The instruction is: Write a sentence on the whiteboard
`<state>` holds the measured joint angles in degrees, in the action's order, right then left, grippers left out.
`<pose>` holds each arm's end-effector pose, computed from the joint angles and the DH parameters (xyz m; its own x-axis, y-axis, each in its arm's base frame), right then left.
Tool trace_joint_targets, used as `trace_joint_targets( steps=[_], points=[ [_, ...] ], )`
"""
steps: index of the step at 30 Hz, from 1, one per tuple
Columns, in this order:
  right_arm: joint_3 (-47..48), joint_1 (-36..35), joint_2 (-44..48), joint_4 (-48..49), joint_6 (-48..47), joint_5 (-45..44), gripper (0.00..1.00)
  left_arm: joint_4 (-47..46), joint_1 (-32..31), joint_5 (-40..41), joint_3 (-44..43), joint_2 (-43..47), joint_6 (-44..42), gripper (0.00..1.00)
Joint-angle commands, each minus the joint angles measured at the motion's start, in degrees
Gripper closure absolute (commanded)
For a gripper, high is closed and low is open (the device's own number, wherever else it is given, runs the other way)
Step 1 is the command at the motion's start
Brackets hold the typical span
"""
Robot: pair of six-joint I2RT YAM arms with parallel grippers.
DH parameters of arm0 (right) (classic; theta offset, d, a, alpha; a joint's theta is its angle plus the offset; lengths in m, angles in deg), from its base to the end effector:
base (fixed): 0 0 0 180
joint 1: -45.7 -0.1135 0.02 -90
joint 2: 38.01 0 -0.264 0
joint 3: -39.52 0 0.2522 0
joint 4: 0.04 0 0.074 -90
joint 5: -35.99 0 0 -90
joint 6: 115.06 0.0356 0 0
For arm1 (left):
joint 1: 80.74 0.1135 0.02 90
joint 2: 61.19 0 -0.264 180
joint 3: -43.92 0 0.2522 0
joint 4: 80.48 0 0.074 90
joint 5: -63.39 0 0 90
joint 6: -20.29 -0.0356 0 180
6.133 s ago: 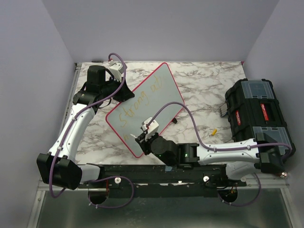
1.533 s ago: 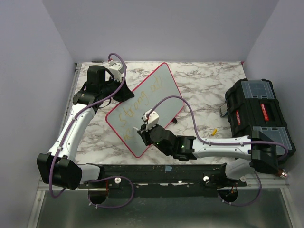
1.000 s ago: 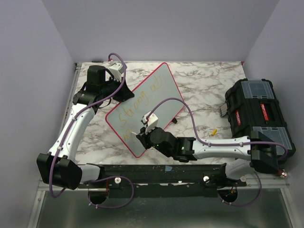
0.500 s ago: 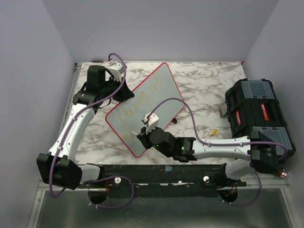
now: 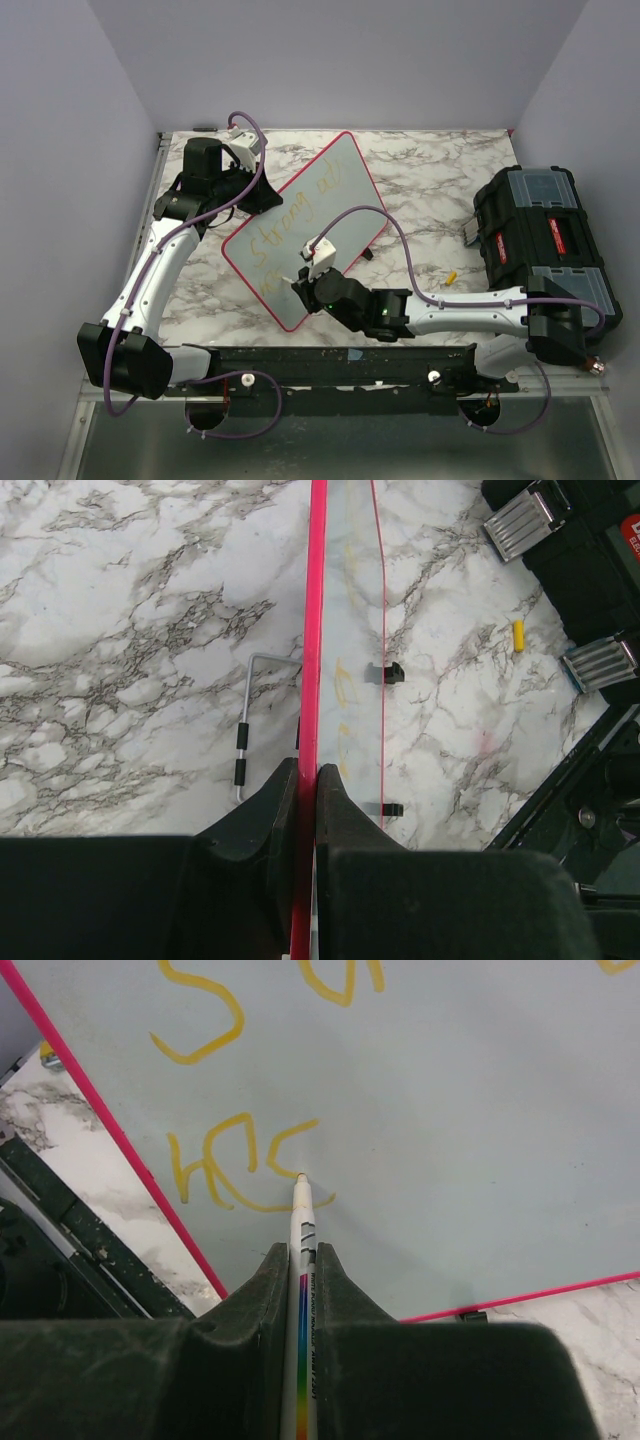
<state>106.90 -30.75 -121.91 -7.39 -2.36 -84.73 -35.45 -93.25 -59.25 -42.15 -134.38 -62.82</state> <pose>0.0949 0.3160 0.2620 -0.3677 -0.1099 -0.9234 -0.6334 0.7566 0.1622 0.2668 -0.0789 0.3671 -0.5911 0.0277 -0.8061 0.5614 0.7318 -0.3865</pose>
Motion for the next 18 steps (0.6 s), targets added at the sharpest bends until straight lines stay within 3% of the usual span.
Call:
trace_joint_targets(
  steps=[1, 18],
  points=[
    [1.68, 0.38, -2.01, -3.03, -0.2, -4.79, 0.99, 1.52, -0.49, 3.73, -0.41, 0.42, -2.84, 1.0],
    [6.87, 0.87, -3.94, -2.48, -2.97, -4.35, 0.99, 1.52, -0.54, 3.77, -0.41, 0.5, -2.81, 1.0]
  ],
)
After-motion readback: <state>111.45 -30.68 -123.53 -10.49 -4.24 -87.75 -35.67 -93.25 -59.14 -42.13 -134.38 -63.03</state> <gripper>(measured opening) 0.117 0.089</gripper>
